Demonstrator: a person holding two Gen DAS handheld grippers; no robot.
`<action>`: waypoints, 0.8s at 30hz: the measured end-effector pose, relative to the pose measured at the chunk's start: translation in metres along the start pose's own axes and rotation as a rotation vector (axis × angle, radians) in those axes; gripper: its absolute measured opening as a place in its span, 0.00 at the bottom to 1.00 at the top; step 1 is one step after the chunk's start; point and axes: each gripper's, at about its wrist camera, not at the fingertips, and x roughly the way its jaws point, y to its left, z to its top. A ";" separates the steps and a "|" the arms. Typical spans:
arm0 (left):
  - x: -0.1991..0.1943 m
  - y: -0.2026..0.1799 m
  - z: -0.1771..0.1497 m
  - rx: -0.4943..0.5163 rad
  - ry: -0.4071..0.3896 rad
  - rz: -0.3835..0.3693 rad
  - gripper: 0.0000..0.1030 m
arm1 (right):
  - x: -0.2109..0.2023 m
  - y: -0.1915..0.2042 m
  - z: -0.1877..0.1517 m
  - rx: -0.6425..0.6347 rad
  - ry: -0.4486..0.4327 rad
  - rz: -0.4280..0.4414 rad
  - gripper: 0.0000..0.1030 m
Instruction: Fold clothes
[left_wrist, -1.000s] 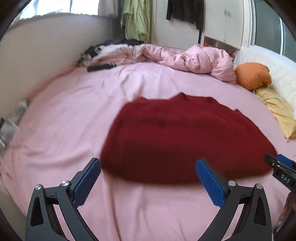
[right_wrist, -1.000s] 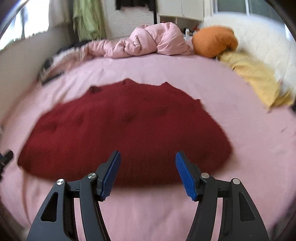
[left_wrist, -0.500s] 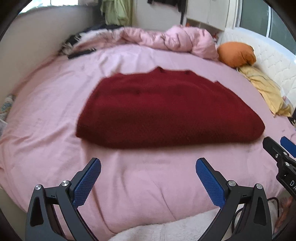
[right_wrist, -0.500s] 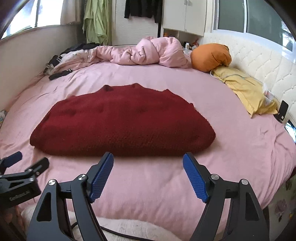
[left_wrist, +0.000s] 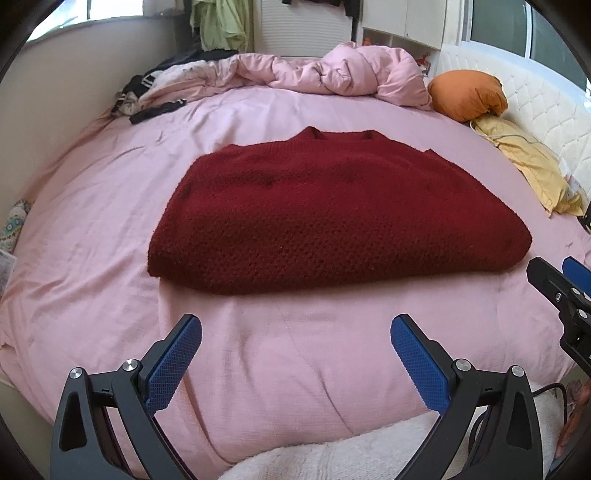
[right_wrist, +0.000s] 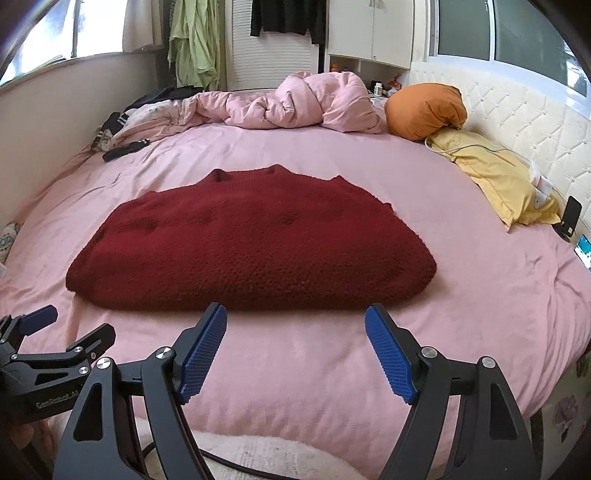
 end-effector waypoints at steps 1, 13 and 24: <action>0.000 -0.001 0.000 -0.001 -0.001 0.001 1.00 | 0.000 0.000 0.001 0.000 0.000 0.002 0.75; -0.003 -0.003 0.003 0.038 0.009 0.031 1.00 | 0.010 -0.011 0.002 0.068 0.064 0.116 0.75; 0.001 -0.004 0.004 0.033 0.039 0.053 1.00 | 0.047 -0.048 -0.006 0.307 0.221 0.437 0.75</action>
